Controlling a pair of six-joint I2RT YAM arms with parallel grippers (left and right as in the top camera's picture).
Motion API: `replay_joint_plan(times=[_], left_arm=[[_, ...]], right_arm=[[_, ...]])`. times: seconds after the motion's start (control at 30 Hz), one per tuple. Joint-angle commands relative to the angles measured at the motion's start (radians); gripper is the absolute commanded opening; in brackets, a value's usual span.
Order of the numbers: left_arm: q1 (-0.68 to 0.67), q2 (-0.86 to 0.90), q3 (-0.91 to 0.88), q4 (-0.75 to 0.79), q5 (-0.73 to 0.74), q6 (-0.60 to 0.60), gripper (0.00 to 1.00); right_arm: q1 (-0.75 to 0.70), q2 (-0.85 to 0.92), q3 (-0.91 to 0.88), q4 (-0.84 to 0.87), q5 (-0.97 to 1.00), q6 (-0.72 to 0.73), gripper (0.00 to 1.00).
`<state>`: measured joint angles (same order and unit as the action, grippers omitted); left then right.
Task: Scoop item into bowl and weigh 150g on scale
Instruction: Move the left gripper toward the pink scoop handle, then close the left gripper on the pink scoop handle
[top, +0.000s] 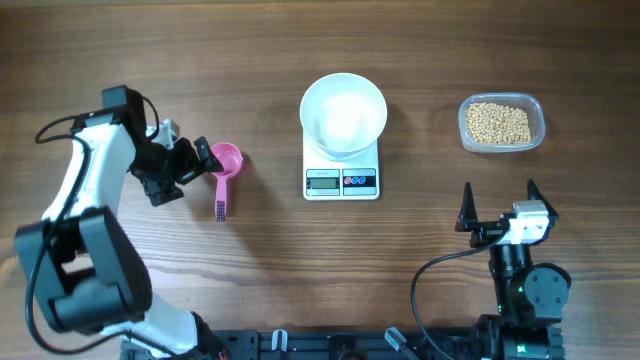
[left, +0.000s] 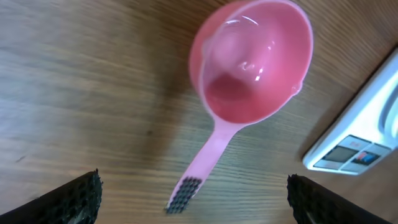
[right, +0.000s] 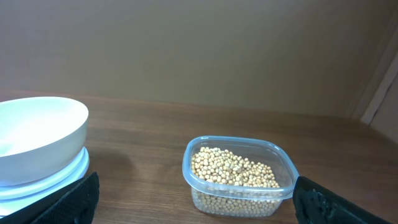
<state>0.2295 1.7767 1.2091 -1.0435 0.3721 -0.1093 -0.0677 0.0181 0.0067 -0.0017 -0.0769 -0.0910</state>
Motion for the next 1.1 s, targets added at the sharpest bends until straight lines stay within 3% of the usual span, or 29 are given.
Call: replay_joint_plan(times=[0.0, 0.2, 0.3, 0.5, 0.63, 0.77, 1.07], left_arm=[[0.005, 0.058, 0.001, 0.016, 0.138, 0.115, 1.0], [0.005, 0.111, 0.001, 0.043, 0.164, 0.159, 0.98], [0.005, 0.132, 0.001, 0.05, 0.166, 0.159, 0.83], [0.005, 0.154, 0.001, 0.048, 0.159, 0.182, 0.81], [0.005, 0.156, 0.001, 0.033, 0.159, 0.193, 0.69], [0.005, 0.157, 0.001, 0.012, 0.158, 0.259, 0.66], [0.005, 0.203, 0.0, 0.0, 0.163, 0.263, 0.57]], right_arm=[[0.003, -0.011, -0.002, 0.002, 0.018, 0.015, 1.0], [0.003, -0.011, -0.002, 0.002, 0.018, 0.015, 1.0], [0.003, -0.011, -0.002, 0.002, 0.018, 0.015, 1.0], [0.003, -0.011, -0.002, 0.002, 0.018, 0.015, 1.0], [0.003, -0.011, -0.002, 0.002, 0.018, 0.015, 1.0], [0.003, -0.011, -0.002, 0.002, 0.018, 0.015, 1.0], [0.003, -0.011, -0.002, 0.002, 0.018, 0.015, 1.0]])
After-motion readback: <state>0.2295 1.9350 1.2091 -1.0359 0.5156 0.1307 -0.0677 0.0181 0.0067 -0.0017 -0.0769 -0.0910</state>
